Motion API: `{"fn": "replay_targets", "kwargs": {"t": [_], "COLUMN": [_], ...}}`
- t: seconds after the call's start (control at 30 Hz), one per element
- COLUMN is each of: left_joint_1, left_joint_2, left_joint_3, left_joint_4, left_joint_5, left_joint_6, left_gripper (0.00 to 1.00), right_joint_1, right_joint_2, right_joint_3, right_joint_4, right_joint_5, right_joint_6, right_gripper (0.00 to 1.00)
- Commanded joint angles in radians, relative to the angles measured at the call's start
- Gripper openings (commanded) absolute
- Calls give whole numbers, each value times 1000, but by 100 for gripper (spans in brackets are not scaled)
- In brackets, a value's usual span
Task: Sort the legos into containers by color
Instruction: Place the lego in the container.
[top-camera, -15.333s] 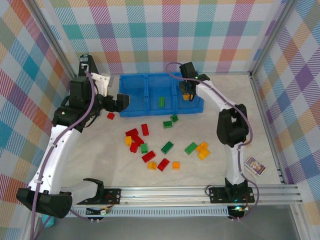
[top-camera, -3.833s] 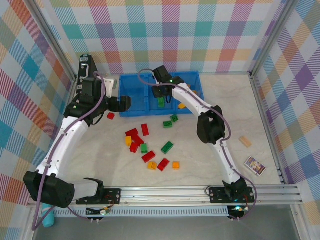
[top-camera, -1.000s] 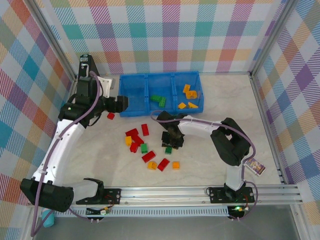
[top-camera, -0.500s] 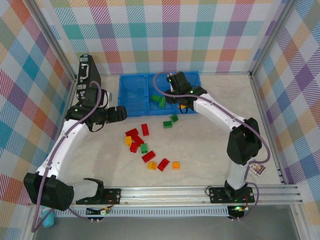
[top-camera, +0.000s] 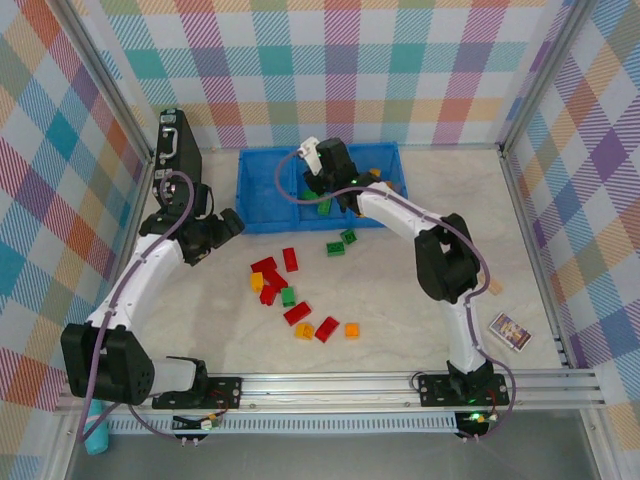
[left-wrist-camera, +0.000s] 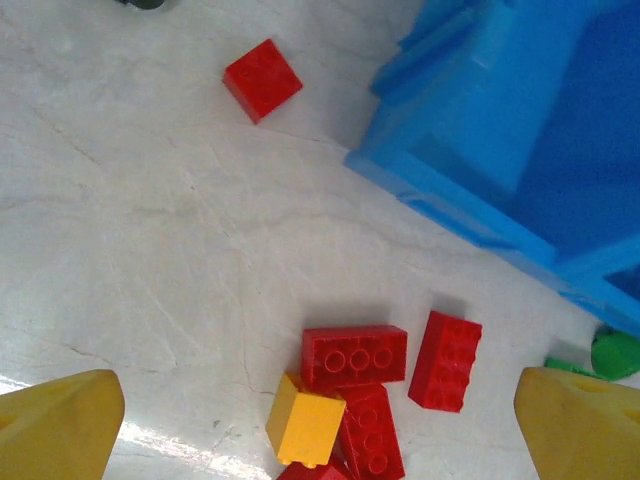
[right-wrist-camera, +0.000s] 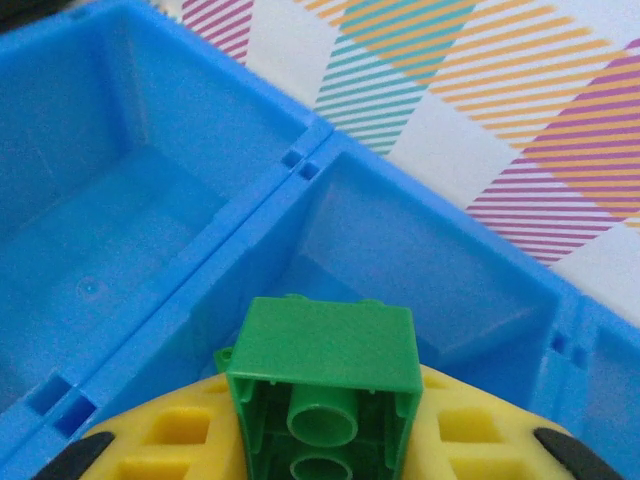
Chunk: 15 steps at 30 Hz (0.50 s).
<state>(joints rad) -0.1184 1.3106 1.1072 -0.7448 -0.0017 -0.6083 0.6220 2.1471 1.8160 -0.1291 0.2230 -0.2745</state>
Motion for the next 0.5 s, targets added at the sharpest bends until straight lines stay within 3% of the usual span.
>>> {"fn": "replay_targets", "kwargs": {"t": [0.0,0.13,0.47], "left_joint_1": [23,49,56], "left_joint_2": [37,66,159], "left_joint_3": [0,-6,-17], "left_joint_4": [27,67,159], "left_joint_5": [-41,-83,-197], "left_joint_6": [-79,-140,-336], "left_gripper": [100,100,97], "right_joint_1": [4,3,-9], "right_joint_2": [7,10,-21], "right_joint_3": [37,54,67], "right_joint_4": [16,19,5], "right_joint_5": [-43,-68,-125], "right_joint_6": [-19,-12,-11], "right_gripper": [43,62,76]}}
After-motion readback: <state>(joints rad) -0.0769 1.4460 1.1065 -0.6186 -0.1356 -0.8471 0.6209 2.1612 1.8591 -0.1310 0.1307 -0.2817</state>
